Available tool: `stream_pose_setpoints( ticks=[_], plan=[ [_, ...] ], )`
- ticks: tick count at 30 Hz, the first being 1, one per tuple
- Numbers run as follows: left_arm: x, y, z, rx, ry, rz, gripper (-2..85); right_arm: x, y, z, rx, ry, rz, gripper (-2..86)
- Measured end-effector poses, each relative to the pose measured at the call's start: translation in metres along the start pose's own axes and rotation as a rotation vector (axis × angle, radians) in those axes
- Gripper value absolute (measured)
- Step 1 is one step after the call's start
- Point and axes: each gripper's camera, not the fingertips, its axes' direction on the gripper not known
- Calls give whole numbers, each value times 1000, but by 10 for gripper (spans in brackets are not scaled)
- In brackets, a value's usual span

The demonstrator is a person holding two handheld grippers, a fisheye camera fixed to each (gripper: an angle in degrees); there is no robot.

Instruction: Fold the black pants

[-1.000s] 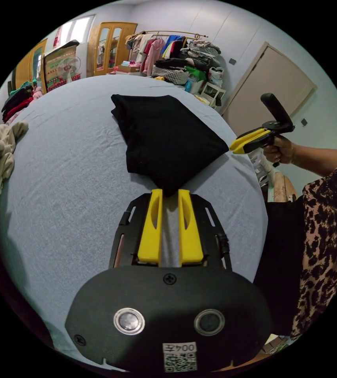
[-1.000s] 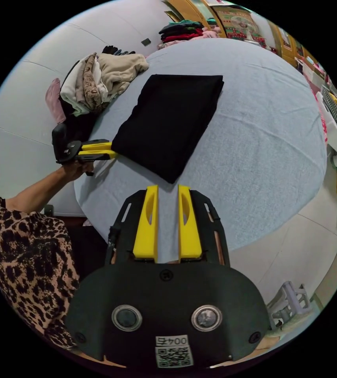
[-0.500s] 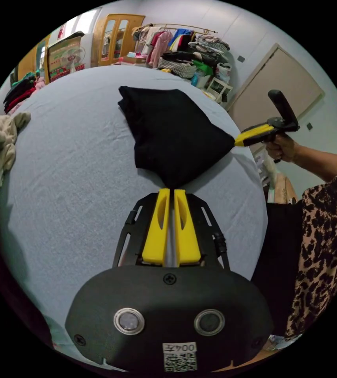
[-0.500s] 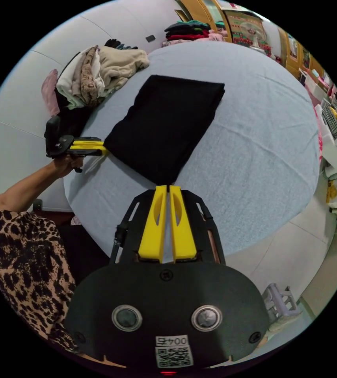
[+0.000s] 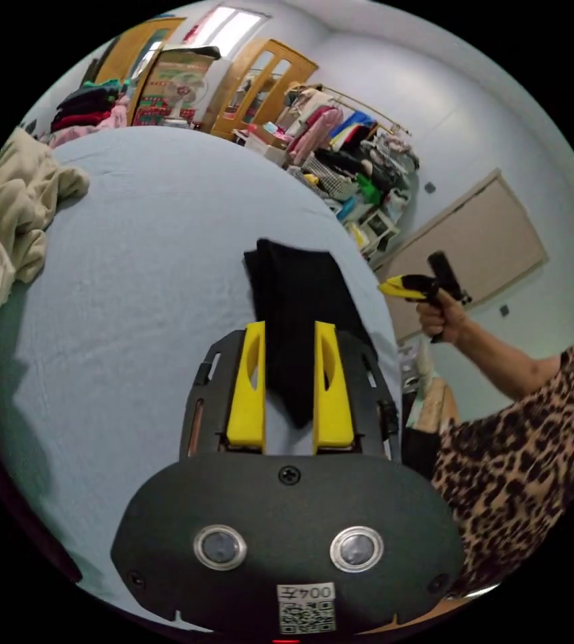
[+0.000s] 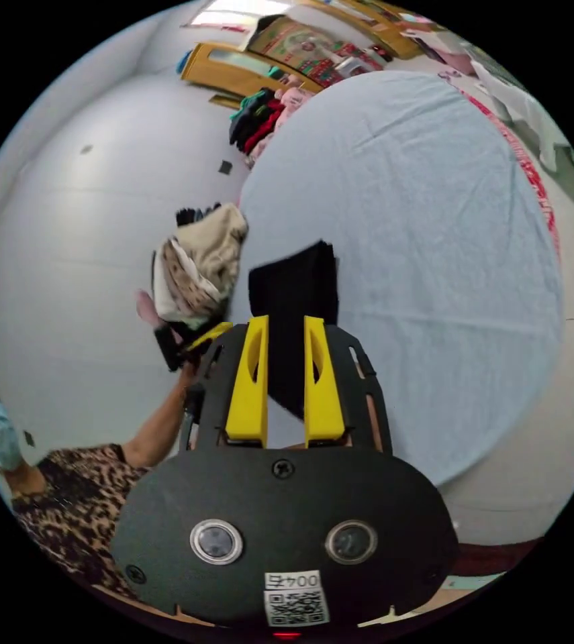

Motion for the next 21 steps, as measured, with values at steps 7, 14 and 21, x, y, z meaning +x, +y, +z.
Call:
stream_pose_setpoints(
  ticks=[7, 14, 21],
  plan=[
    [-35, -83, 27, 23, 139, -255, 123, 8, -79, -4, -42, -61, 143, 108],
    [-58, -107, 26, 43, 209, -401, 90, 8, -112, -3, -104, -92, 174, 93],
    [-45, -138, 11, -36, 24, -225, 35, -18, -137, -8, -108, 93, 34, 0]
  ],
)
